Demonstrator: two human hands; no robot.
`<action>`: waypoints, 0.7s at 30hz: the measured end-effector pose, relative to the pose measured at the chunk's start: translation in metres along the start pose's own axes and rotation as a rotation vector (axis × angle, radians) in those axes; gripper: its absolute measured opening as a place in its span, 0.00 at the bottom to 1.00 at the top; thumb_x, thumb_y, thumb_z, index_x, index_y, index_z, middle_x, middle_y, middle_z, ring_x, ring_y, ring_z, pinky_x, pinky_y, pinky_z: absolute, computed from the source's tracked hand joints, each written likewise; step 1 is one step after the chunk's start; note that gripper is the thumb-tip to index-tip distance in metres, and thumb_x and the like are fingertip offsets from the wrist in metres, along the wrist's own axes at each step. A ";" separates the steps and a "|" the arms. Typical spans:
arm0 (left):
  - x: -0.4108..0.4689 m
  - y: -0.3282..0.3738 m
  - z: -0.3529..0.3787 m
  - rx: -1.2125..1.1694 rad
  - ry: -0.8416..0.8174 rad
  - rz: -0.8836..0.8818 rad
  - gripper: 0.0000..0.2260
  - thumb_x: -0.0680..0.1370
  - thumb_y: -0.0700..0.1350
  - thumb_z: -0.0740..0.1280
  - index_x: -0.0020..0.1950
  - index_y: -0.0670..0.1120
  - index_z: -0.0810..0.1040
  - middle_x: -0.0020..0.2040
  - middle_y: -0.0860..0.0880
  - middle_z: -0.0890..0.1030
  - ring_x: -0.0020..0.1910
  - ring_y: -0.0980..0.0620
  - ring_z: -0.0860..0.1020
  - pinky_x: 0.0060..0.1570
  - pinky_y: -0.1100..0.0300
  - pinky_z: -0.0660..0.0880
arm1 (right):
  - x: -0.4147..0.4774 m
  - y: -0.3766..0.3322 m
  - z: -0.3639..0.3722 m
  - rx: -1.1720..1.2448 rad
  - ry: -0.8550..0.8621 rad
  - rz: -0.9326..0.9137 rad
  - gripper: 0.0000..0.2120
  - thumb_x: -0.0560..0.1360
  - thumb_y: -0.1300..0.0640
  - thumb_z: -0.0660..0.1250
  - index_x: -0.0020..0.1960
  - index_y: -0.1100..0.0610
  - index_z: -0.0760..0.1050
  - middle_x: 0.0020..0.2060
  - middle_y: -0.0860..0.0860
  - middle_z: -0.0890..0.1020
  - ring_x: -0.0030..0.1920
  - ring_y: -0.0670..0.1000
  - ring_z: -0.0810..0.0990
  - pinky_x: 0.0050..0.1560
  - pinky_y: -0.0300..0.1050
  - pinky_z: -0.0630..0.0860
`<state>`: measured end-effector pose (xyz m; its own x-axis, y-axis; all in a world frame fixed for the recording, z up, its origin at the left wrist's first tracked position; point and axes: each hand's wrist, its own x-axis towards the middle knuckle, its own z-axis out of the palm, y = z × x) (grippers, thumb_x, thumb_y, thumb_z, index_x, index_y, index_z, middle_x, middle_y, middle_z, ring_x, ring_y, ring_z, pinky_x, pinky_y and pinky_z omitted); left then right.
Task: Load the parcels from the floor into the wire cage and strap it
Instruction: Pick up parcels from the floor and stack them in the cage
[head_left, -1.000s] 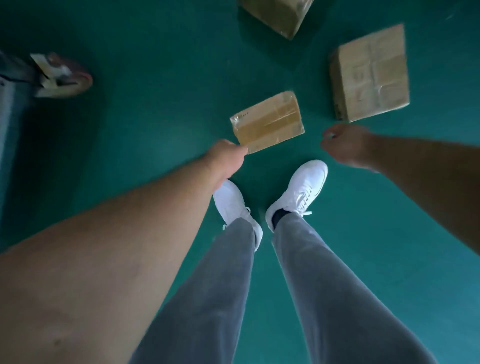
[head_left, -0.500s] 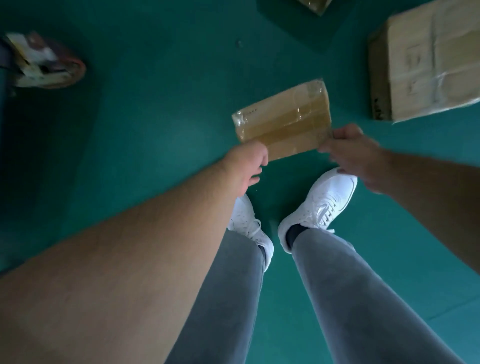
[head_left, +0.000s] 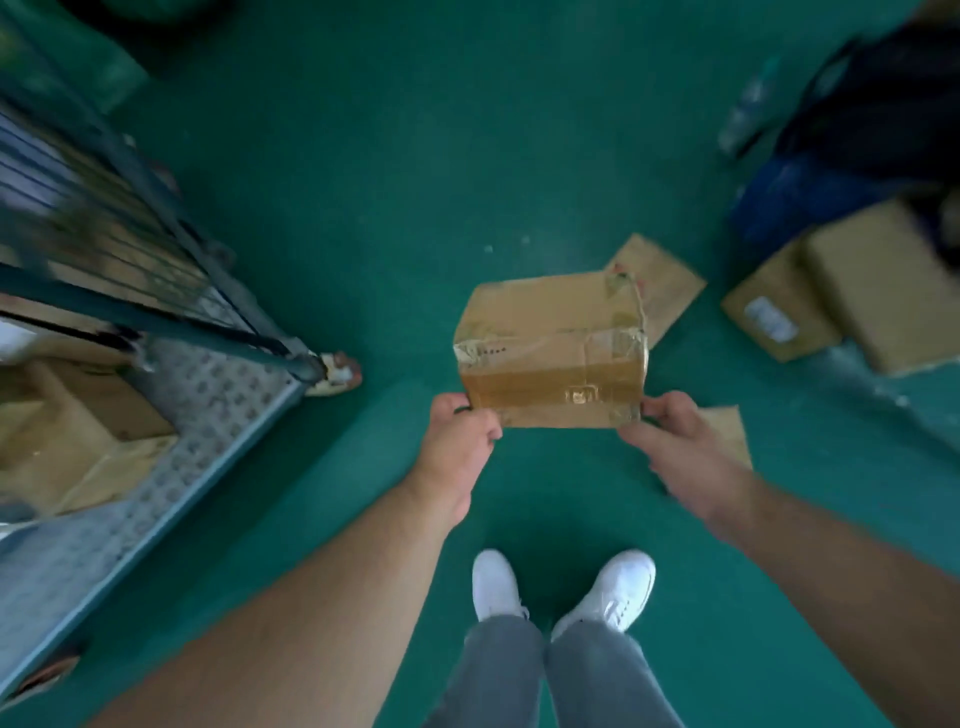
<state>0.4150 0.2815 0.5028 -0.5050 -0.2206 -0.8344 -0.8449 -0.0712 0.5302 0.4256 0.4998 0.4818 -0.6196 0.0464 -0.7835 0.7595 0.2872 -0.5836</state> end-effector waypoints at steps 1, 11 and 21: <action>-0.029 0.027 -0.010 -0.046 -0.009 0.046 0.16 0.68 0.40 0.66 0.55 0.45 0.69 0.54 0.47 0.76 0.59 0.48 0.76 0.63 0.55 0.71 | -0.027 -0.030 -0.006 -0.022 0.008 -0.055 0.10 0.77 0.46 0.69 0.56 0.46 0.72 0.53 0.54 0.83 0.45 0.51 0.78 0.49 0.51 0.75; -0.280 0.160 -0.137 -0.352 0.122 0.387 0.05 0.84 0.52 0.62 0.55 0.52 0.72 0.60 0.53 0.75 0.63 0.49 0.76 0.70 0.51 0.71 | -0.235 -0.233 0.000 0.151 -0.092 -0.385 0.18 0.77 0.69 0.67 0.59 0.49 0.76 0.60 0.50 0.81 0.56 0.49 0.81 0.52 0.46 0.76; -0.429 0.086 -0.253 -0.799 0.556 0.489 0.27 0.79 0.70 0.59 0.75 0.59 0.69 0.68 0.56 0.74 0.64 0.47 0.77 0.70 0.50 0.72 | -0.366 -0.312 0.127 -0.181 -0.548 -0.660 0.22 0.81 0.66 0.63 0.67 0.43 0.72 0.62 0.39 0.79 0.60 0.46 0.79 0.59 0.48 0.74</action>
<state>0.6035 0.1241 0.9442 -0.4355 -0.7917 -0.4285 -0.1142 -0.4236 0.8986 0.4402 0.2719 0.9238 -0.7038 -0.6356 -0.3174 0.2078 0.2432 -0.9475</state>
